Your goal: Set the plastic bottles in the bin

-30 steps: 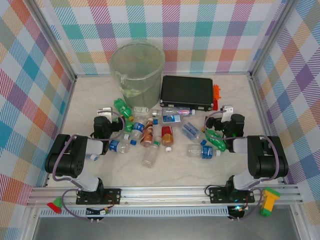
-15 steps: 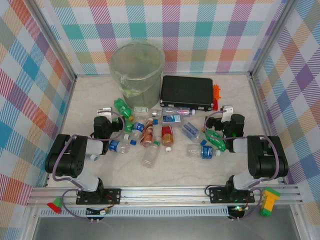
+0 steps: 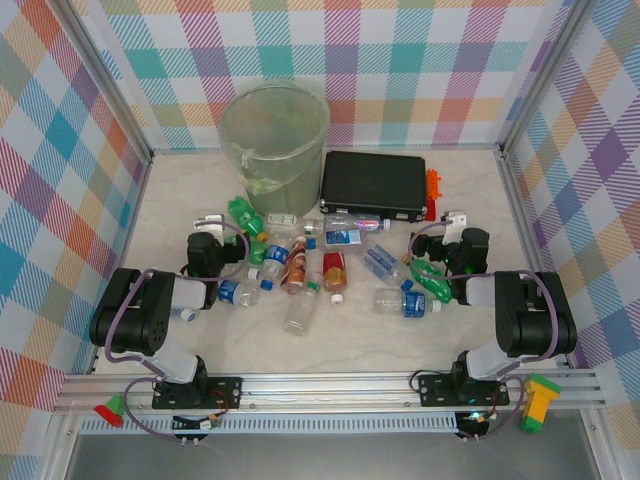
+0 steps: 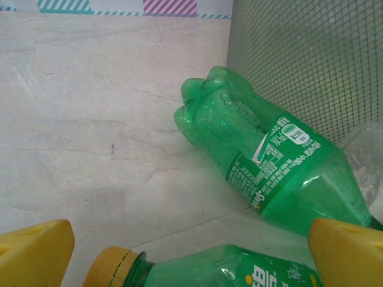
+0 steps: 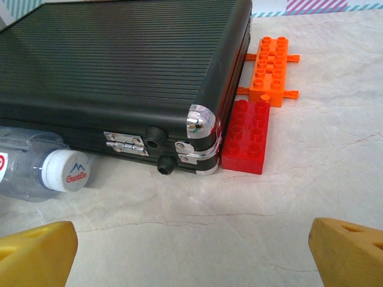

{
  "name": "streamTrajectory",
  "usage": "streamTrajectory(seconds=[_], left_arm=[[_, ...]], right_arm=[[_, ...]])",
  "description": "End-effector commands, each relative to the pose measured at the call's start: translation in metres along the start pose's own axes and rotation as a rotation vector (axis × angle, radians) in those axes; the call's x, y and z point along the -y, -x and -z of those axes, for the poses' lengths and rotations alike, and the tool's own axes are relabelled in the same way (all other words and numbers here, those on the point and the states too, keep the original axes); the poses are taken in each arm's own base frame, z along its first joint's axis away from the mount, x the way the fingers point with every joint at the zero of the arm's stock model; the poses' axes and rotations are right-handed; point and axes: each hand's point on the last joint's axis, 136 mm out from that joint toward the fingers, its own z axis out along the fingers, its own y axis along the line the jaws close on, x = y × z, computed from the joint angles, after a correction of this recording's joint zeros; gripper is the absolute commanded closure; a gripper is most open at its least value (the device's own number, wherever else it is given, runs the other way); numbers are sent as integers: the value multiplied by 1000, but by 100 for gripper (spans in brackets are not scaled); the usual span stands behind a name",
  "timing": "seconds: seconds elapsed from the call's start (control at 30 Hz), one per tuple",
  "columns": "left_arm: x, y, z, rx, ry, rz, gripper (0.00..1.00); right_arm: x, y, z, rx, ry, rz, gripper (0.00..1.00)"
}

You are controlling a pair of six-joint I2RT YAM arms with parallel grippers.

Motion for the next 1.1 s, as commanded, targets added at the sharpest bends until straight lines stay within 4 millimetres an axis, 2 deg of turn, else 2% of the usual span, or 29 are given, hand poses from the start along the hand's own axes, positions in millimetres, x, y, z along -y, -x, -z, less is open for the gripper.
streamTrajectory(seconds=[0.0,0.1,0.27,0.43,0.53,0.73,0.93,1.07], left_arm=[[-10,8,0,-19,45,28,1],[-25,26,5,-73,141,49,0],[-39,75,25,-78,249,144,1],[-42,112,58,-119,293,321,0],[-54,111,83,-193,397,444,1],[-35,106,108,-265,305,552,1],[-16,79,128,-407,233,623,0],[3,60,135,-485,166,643,1]], right_arm=[[4,8,-1,24,-18,-10,1],[4,17,3,24,-29,-14,1],[13,39,22,24,-106,-46,1],[17,80,48,86,-166,-166,1],[17,98,59,88,-178,-294,1],[22,115,73,42,-245,-539,1],[-6,139,71,-9,-94,-553,1],[-23,147,71,-24,7,-523,1]])
